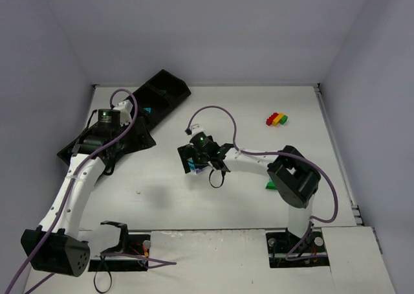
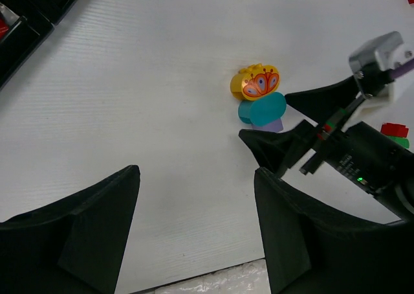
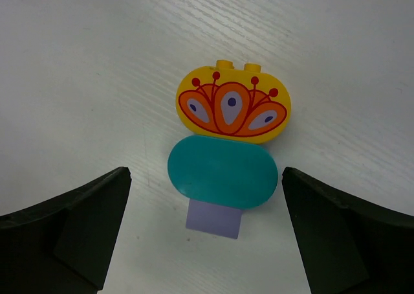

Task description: Sort the legos into containers by color

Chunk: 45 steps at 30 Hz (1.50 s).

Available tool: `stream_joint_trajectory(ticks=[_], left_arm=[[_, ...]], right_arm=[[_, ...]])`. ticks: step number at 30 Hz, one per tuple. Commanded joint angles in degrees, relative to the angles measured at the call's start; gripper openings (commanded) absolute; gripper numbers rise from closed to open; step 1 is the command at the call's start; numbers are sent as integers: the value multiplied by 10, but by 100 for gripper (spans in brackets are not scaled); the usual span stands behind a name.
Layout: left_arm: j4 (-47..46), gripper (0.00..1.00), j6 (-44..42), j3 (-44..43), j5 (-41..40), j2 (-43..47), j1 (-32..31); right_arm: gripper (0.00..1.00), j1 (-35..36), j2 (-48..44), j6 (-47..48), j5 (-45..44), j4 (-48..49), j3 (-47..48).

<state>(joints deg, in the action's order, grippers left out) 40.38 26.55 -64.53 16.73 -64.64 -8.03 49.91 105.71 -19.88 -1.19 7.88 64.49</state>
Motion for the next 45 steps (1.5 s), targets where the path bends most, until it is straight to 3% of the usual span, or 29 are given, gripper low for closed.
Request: stream_joint_trajectory(ticks=[1, 8, 17, 19, 21, 23, 26, 30, 35, 36, 45], left_arm=[[0, 65, -3, -3, 17, 16, 2], [4, 65, 0, 1, 23, 22, 2], [1, 65, 9, 4, 36, 21, 2], [-5, 65, 11, 6, 39, 22, 2], [-20, 65, 13, 10, 55, 22, 2], [-38, 65, 16, 16, 71, 23, 2], [-64, 65, 25, 22, 115, 11, 1], [-106, 66, 44, 23, 202, -10, -8], [-137, 68, 47, -2, 249, -51, -56], [-144, 81, 49, -7, 258, -58, -62], [-196, 82, 68, -45, 299, -122, -124]], right_arm=[[100, 11, 19, -20, -63, 0, 40], [98, 16, 47, -34, -124, -14, 37], [87, 18, 78, -34, -129, -13, 48], [76, 18, 75, -32, -129, -10, 41], [53, 18, 61, -17, -130, 3, 21], [39, 18, 36, 0, -128, 27, 1], [0, 17, -15, 47, -117, 74, -65], [0, 16, -106, 136, -74, 153, -144], [0, 17, -239, 241, 26, 236, -226], [0, 17, -253, 249, 37, 236, -233], [0, 15, -350, 272, 120, 202, -233]])
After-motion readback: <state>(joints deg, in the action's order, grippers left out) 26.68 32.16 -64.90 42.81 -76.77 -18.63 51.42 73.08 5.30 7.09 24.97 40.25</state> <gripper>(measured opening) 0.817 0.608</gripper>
